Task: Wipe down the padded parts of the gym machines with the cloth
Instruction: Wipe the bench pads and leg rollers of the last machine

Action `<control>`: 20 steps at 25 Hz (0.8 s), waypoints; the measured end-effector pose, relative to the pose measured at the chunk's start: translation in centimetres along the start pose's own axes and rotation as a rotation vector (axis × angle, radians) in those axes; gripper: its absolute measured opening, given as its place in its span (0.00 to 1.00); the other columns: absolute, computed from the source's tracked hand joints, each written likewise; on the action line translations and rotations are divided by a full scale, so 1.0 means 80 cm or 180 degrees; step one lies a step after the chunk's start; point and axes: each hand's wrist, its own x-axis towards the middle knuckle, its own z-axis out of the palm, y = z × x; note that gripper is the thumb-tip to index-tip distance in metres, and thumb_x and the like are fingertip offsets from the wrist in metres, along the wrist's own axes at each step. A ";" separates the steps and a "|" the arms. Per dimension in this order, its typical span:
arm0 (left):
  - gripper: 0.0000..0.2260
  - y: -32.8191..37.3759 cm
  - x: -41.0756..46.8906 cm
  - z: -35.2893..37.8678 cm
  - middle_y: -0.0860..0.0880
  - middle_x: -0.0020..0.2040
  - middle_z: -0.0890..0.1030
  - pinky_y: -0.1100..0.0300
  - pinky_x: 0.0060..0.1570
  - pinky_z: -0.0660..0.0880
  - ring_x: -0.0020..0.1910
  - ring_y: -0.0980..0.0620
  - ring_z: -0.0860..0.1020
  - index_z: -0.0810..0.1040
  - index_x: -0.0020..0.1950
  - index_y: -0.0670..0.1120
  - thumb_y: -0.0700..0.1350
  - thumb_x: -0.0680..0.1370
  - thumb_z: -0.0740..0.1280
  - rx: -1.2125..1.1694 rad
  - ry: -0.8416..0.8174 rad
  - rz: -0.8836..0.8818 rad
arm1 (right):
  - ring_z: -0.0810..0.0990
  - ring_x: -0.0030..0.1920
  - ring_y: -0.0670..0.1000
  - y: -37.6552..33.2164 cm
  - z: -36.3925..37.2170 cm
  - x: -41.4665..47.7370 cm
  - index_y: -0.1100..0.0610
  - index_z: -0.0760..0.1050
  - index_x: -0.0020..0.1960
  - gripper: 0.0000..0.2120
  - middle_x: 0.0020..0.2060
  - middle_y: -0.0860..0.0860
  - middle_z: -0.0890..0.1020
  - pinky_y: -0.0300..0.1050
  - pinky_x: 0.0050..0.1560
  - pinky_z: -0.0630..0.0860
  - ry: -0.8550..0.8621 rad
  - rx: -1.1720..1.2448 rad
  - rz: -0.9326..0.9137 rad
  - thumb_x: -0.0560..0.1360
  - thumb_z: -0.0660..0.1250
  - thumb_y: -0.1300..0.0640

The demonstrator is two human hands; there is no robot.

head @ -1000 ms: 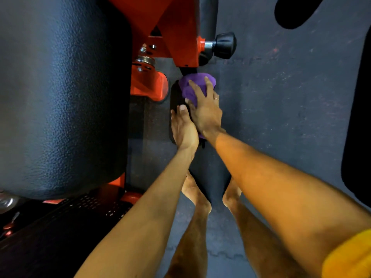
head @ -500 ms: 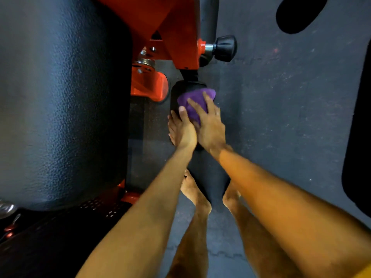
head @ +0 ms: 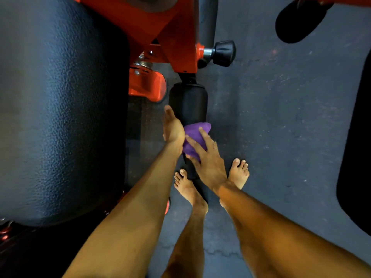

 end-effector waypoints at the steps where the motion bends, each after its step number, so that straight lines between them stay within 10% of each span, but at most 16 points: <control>1: 0.36 -0.004 -0.010 0.002 0.48 0.81 0.61 0.48 0.80 0.49 0.80 0.49 0.59 0.62 0.81 0.49 0.70 0.81 0.46 0.0231 -0.0053 0.0058 | 0.53 0.79 0.53 -0.007 -0.010 0.021 0.37 0.61 0.79 0.30 0.83 0.44 0.49 0.58 0.69 0.71 0.0153 0.0241 0.0105 0.82 0.65 0.55; 16: 0.38 -0.013 -0.006 -0.002 0.48 0.81 0.62 0.45 0.80 0.50 0.80 0.48 0.60 0.62 0.81 0.49 0.72 0.80 0.45 0.0115 -0.0110 -0.0037 | 0.57 0.78 0.56 -0.007 -0.005 0.020 0.39 0.64 0.79 0.31 0.82 0.46 0.53 0.59 0.60 0.78 0.0326 0.0010 -0.0080 0.80 0.68 0.57; 20: 0.27 -0.025 -0.053 0.012 0.48 0.83 0.53 0.48 0.80 0.43 0.82 0.52 0.49 0.56 0.83 0.47 0.59 0.86 0.46 0.0488 -0.0174 0.0401 | 0.59 0.78 0.59 -0.035 -0.046 0.123 0.41 0.66 0.78 0.26 0.82 0.47 0.56 0.58 0.60 0.76 0.0554 -0.0002 0.0194 0.82 0.66 0.49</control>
